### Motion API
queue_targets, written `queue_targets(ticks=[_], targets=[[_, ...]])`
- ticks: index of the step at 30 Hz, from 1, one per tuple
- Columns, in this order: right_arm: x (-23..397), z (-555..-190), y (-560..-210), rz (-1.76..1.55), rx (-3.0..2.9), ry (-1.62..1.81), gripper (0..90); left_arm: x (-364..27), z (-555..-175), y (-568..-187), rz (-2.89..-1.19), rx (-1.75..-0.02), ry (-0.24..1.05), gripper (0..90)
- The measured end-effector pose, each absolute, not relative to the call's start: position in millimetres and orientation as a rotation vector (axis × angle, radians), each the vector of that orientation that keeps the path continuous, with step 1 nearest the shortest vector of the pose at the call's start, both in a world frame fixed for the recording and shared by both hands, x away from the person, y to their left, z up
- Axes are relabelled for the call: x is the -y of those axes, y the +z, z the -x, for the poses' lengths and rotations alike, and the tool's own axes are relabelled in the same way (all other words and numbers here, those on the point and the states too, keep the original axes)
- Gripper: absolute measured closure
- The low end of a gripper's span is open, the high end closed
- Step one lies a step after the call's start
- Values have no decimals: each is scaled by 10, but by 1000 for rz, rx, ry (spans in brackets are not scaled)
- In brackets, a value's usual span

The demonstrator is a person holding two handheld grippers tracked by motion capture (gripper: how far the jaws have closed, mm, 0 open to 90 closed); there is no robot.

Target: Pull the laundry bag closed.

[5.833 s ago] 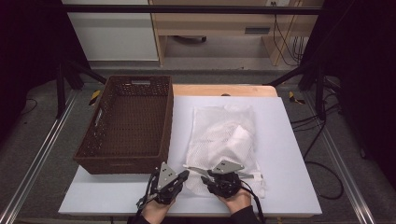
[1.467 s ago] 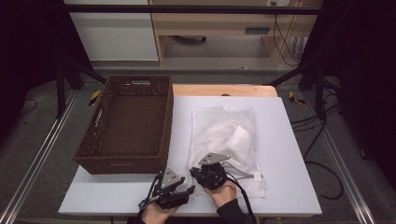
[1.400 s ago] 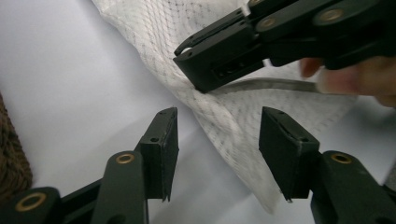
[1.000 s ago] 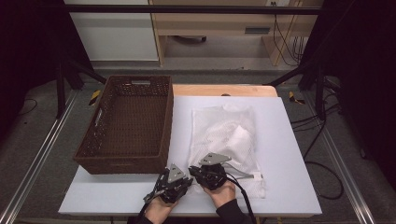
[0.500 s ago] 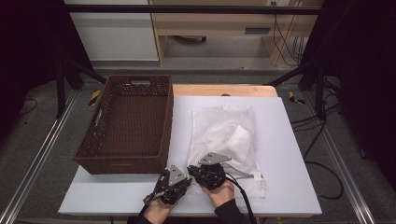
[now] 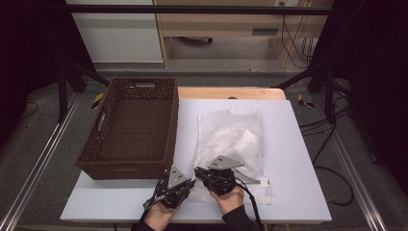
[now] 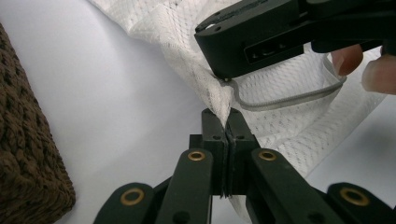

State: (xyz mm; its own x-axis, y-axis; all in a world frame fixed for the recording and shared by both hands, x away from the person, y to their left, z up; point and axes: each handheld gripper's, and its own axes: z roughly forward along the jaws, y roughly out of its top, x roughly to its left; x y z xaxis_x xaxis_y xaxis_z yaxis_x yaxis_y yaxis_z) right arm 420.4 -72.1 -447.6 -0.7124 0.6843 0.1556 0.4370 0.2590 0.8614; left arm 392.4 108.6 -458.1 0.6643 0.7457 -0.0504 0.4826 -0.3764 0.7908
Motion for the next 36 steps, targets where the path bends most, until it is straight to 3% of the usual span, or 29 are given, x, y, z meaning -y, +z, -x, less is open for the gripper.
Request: queue_targets(ticks=[8, 17, 19, 23, 25, 30, 36], targets=[[807, -4190, -4423, -1059, -2224, 1481, 866, -1048, -3966, -4456, -2069, -903, 430, 883], [772, -4192, -4531, -1083, -2217, 1490, 866, -1002, -3937, -4575, -2100, -893, 438, 868], [765, -4195, -4539, -1084, -2221, 1482, 866, -1013, -3957, -4571, -2089, -901, 415, 740], [758, -4198, -4543, -1084, -2224, 1474, 866, -1048, -3961, -4509, -2066, -892, 414, 692], [753, -4199, -4543, -1085, -2223, 1477, 866, -1049, -3986, -4508, -2072, -903, 406, 708], [747, -4198, -4539, -1080, -2228, 1474, 866, -1040, -4010, -4546, -2097, -914, 411, 868], [731, -4186, -4544, -1078, -2216, 1469, 867, -1047, -3985, -4555, -2076, -951, 435, 885]])
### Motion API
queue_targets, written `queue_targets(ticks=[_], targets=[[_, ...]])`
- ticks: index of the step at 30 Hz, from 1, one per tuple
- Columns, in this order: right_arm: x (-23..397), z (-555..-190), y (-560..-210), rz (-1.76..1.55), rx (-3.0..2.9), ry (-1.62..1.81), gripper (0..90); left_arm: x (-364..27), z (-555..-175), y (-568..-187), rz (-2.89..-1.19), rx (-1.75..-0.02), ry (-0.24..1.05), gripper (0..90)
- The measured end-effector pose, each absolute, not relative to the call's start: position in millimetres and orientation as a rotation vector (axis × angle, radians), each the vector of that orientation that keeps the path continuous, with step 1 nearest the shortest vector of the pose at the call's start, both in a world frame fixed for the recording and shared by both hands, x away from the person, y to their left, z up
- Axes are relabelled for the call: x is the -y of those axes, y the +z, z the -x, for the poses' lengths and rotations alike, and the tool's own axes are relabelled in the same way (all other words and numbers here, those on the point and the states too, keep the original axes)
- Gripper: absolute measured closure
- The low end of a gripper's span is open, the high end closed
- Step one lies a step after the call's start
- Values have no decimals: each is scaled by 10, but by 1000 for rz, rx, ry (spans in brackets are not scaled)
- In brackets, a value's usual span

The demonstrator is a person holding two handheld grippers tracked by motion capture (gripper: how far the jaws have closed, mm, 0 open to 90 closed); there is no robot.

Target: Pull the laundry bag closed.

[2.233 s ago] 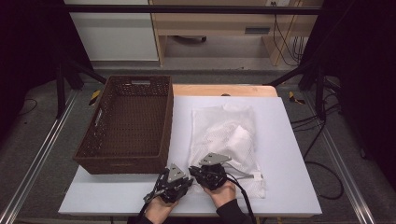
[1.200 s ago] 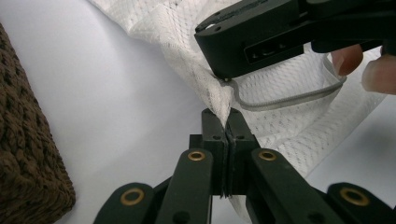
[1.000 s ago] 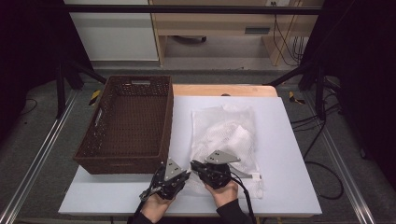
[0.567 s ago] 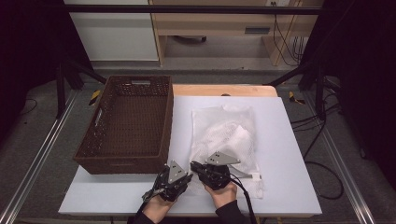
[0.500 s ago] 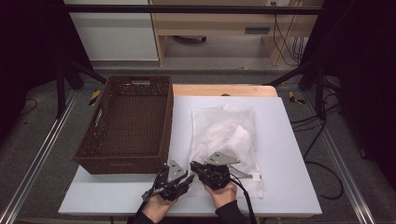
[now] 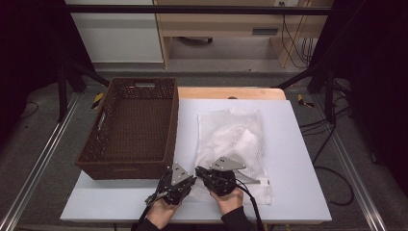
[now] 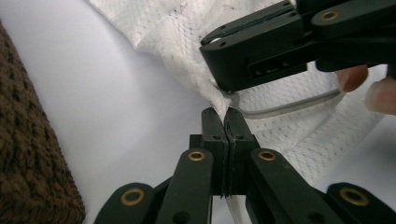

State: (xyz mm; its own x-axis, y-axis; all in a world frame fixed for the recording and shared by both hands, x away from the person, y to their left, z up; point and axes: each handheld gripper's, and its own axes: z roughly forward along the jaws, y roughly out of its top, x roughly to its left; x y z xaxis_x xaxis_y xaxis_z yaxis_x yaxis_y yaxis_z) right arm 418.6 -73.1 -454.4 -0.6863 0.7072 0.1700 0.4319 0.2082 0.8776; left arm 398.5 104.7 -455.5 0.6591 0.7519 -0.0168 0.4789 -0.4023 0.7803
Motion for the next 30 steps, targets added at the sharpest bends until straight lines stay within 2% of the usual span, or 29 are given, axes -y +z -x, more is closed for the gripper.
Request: queue_targets(ticks=[12, 17, 30], targets=[[866, -4209, -4646, -1159, -2150, 1427, 868, -1210, -3985, -4464, -1999, -969, 444, 888], [1000, -4227, -4673, -1178, -2156, 1426, 868, -1150, -3952, -4490, -2033, -935, 487, 887], [1275, -4171, -4591, -1165, -2149, 1419, 868, -1136, -3921, -4482, -2041, -887, 504, 886]])
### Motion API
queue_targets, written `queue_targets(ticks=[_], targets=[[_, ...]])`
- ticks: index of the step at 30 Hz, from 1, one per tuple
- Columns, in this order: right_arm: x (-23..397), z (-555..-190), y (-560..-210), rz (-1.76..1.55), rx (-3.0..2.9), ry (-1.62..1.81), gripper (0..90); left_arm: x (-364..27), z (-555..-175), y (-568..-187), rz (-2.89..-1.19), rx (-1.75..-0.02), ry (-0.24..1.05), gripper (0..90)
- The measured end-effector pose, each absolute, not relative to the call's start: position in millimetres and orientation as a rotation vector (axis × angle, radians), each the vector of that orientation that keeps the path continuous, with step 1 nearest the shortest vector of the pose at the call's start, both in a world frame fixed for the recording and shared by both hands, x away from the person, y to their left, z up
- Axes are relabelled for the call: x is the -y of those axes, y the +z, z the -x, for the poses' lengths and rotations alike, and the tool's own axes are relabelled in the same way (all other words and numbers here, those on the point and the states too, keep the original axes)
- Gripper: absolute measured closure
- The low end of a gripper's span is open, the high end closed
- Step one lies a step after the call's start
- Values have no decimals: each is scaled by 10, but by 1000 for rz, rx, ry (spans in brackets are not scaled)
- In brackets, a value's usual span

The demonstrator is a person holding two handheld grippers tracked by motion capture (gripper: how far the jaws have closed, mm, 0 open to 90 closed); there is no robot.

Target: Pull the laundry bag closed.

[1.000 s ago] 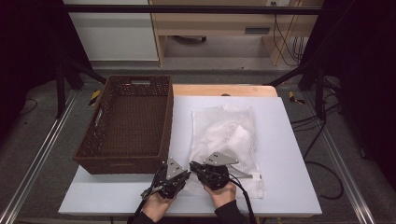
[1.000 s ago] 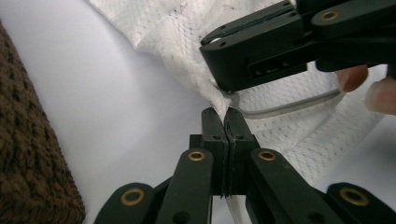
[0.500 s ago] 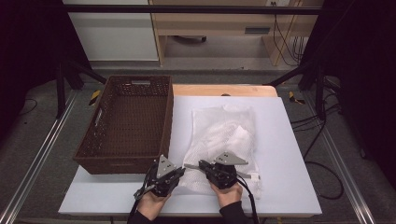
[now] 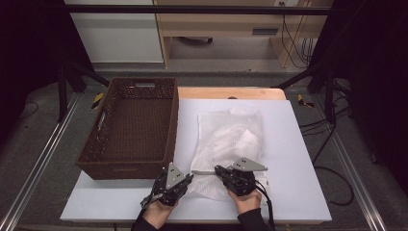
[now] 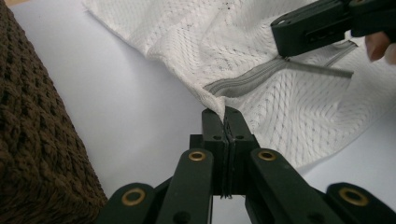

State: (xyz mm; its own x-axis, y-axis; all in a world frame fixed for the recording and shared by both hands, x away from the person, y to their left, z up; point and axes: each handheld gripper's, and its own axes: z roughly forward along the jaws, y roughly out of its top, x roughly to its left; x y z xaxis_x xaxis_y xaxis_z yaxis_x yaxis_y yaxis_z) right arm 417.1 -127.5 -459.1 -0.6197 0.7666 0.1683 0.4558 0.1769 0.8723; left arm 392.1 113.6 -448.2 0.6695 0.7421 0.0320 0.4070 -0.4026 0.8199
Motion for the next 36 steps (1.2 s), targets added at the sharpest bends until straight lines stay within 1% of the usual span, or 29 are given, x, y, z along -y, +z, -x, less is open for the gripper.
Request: queue_targets(ticks=[8, 12, 18, 31, 36], targets=[[1584, -4146, -4536, -1222, -2113, 1427, 868, -1169, -3918, -4482, -2035, -884, 502, 885], [1776, -4130, -4507, -1260, -2085, 1430, 867, -1185, -3924, -4488, -2031, -886, 480, 884], [2022, -4083, -4475, -1297, -2057, 1426, 867, -1199, -3919, -4503, -2043, -894, 498, 884], [2546, -4037, -4544, -1423, -1998, 1333, 867, -1245, -3923, -4575, -2057, -917, 486, 883], [2666, -4041, -4568, -1435, -2002, 1279, 867, -1240, -3926, -4599, -2064, -907, 461, 883]])
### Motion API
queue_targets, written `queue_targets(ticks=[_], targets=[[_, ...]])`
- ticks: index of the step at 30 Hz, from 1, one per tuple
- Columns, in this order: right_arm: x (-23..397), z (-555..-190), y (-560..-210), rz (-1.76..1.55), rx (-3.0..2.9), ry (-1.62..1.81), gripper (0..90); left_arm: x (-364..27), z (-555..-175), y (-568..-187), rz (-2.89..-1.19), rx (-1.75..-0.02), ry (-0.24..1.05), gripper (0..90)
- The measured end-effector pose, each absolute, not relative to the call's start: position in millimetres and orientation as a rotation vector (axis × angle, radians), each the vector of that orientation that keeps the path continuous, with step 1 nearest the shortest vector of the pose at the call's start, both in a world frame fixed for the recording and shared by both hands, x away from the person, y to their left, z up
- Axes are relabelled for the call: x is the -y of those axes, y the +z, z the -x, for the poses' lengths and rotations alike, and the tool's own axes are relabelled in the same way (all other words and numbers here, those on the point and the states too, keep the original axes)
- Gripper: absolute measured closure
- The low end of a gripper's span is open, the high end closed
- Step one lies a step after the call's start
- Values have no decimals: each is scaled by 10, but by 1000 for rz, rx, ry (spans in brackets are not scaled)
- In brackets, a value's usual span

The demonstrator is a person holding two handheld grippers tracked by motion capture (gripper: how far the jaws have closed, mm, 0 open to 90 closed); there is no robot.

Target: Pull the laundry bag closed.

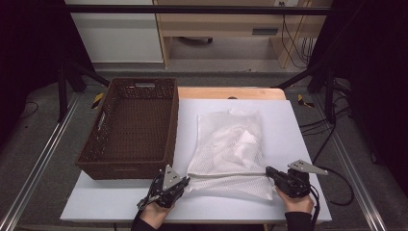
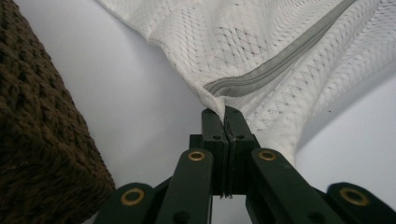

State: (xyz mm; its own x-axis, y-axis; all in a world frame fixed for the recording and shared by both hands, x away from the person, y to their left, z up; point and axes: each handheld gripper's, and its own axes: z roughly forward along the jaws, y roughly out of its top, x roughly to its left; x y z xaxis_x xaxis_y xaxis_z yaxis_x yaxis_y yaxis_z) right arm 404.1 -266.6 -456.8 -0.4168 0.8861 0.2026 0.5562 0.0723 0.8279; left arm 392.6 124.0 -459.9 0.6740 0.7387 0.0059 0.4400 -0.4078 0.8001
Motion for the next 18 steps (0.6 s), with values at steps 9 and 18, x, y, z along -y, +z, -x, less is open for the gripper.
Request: queue_targets(ticks=[9, 18], targets=[[2706, -4087, -4643, -1453, -2034, 1192, 867, -1225, -3932, -4634, -2071, -900, 460, 882], [2690, -4093, -4668, -1446, -2023, 1219, 844, -1210, -3927, -4650, -2058, -910, 493, 839]])
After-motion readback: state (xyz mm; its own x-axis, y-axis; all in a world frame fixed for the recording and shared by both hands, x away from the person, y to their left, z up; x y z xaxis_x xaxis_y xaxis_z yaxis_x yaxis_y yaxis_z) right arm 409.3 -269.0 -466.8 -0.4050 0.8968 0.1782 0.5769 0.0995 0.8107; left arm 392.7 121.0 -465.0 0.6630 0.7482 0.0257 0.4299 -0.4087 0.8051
